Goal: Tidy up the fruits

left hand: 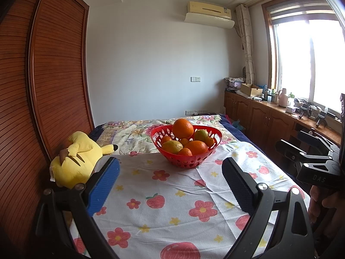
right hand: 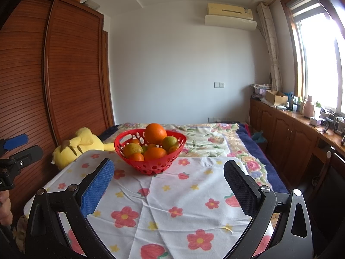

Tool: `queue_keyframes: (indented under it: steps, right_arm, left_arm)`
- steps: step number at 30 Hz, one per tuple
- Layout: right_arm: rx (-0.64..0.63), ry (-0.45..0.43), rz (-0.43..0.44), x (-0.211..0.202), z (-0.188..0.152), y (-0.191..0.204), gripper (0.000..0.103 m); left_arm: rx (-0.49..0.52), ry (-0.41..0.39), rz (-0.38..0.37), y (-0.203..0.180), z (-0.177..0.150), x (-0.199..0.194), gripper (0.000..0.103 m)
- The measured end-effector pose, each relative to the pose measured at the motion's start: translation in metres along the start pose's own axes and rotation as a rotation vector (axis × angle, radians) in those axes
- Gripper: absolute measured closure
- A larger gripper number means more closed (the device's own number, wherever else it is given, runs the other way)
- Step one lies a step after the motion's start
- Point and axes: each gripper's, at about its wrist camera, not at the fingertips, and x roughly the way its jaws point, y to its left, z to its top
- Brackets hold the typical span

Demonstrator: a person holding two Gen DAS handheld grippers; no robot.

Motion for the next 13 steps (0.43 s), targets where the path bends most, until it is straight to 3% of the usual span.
queue_keyframes:
  steps: [13]
  right_arm:
    - [0.002,0.0,0.0,0.0007,0.0001,-0.0002,0.0]
  left_arm:
    - [-0.004,-0.003,0.003,0.0052,0.0036,-0.0012,0.007]
